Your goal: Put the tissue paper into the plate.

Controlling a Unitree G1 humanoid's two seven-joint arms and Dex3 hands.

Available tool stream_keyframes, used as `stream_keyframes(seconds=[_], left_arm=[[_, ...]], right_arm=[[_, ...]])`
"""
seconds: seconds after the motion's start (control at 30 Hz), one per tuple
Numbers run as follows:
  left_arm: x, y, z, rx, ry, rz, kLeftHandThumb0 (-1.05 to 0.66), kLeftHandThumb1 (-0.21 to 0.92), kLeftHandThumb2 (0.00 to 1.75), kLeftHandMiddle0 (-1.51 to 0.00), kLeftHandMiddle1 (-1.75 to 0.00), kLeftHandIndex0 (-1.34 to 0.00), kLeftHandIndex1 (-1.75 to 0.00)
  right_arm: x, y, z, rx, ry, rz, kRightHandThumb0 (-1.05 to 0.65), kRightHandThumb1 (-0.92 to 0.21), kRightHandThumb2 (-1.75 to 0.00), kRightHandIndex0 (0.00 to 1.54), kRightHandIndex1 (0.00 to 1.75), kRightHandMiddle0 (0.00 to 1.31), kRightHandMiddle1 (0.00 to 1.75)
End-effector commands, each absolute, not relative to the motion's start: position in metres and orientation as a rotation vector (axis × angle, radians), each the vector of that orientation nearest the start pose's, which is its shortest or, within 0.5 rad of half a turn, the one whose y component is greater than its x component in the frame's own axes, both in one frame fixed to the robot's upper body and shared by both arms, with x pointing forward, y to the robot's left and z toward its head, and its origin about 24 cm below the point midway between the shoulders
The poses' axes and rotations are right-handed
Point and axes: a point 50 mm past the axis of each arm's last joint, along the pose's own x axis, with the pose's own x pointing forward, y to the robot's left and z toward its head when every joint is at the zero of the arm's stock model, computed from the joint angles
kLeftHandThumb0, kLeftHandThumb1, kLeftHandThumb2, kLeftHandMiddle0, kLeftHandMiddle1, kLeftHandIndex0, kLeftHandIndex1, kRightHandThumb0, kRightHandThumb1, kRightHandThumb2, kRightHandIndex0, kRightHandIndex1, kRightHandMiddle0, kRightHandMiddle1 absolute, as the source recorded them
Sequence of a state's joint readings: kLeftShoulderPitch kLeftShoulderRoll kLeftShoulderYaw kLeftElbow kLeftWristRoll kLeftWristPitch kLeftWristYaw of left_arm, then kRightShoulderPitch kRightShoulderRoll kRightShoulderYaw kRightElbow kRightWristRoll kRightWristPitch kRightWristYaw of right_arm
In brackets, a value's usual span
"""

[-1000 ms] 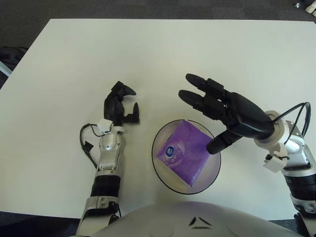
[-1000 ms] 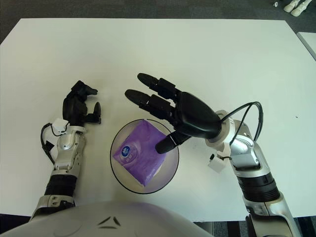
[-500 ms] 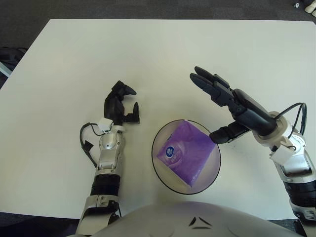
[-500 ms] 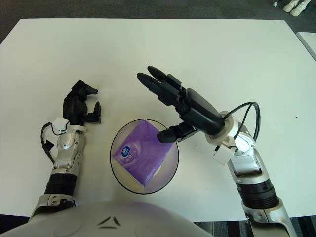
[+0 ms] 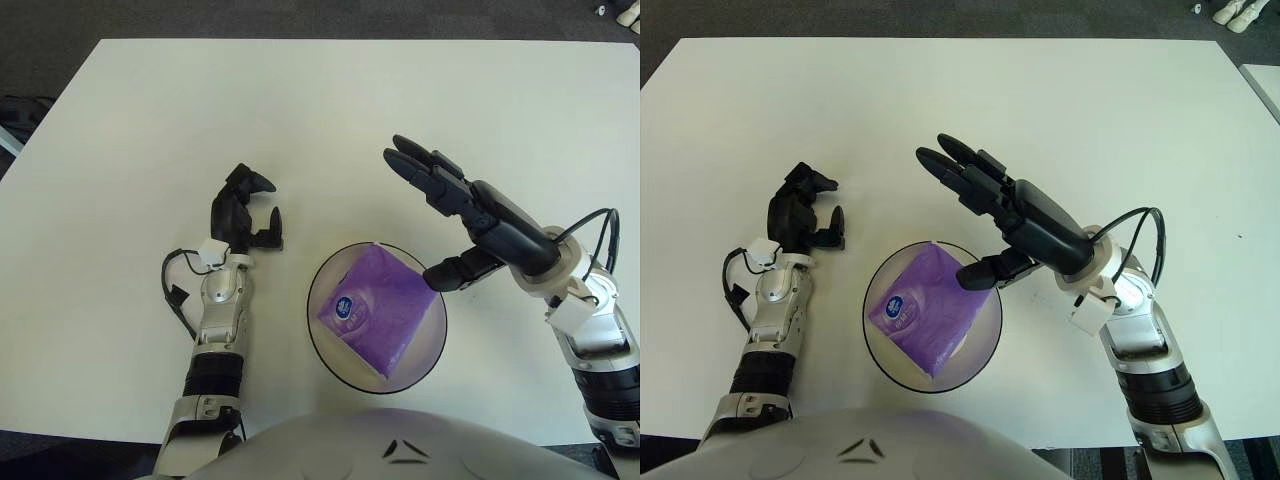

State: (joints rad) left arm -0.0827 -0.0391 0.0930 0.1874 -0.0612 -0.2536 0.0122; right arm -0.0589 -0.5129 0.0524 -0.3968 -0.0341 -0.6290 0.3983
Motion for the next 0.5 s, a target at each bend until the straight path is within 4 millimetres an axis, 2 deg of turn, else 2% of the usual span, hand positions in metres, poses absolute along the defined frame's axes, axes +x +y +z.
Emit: stream_keyframes(seconds=[0.0, 0.03, 0.07, 0.13, 0.23, 0.47], left_arm=[[0.253, 0.161, 0.011, -0.097, 0.002, 0.111, -0.01, -0.06, 1.75, -0.91, -1.75, -0.67, -1.71], [0.253, 0.161, 0.011, -0.100, 0.000, 0.109, -0.01, -0.07, 1.75, -0.91, -1.75, -0.67, -1.71], [0.253, 0.161, 0.011, -0.102, -0.001, 0.108, -0.01, -0.06, 1.75, -0.91, -1.75, -0.67, -1.71], [0.253, 0.160, 0.011, -0.104, -0.006, 0.105, -0.01, -0.06, 1.75, -0.91, -1.75, -0.67, -1.71], [0.253, 0.160, 0.011, -0.100, -0.011, 0.104, -0.01, -0.06, 1.75, -0.91, -1.75, -0.65, -1.73], [0.252, 0.159, 0.011, -0.099, -0.014, 0.105, -0.01, -0.02, 1.71, -0.88, -1.75, -0.61, -1.75]], right_arm=[[0.234, -0.169, 0.132, -0.192, -0.659, -0.163, -0.66, -0.68, -0.95, 0.35, 0.62, 0.25, 0.85], [0.236, -0.169, 0.123, -0.143, -0.608, -0.252, -0.58, -0.59, -1.03, 0.47, 0.88, 0.35, 1.17], [0.237, -0.169, 0.123, -0.141, -0.607, -0.252, -0.53, -0.54, -1.08, 0.55, 1.05, 0.41, 1.38], [0.240, -0.168, 0.124, -0.134, -0.604, -0.251, -0.48, -0.50, -1.11, 0.61, 1.19, 0.45, 1.56], [0.244, -0.167, 0.123, -0.123, -0.597, -0.256, -0.44, -0.50, -1.10, 0.64, 1.27, 0.46, 1.68], [0.248, -0.168, 0.112, -0.113, -0.565, -0.303, -0.43, -0.49, -1.11, 0.67, 1.32, 0.47, 1.74]])
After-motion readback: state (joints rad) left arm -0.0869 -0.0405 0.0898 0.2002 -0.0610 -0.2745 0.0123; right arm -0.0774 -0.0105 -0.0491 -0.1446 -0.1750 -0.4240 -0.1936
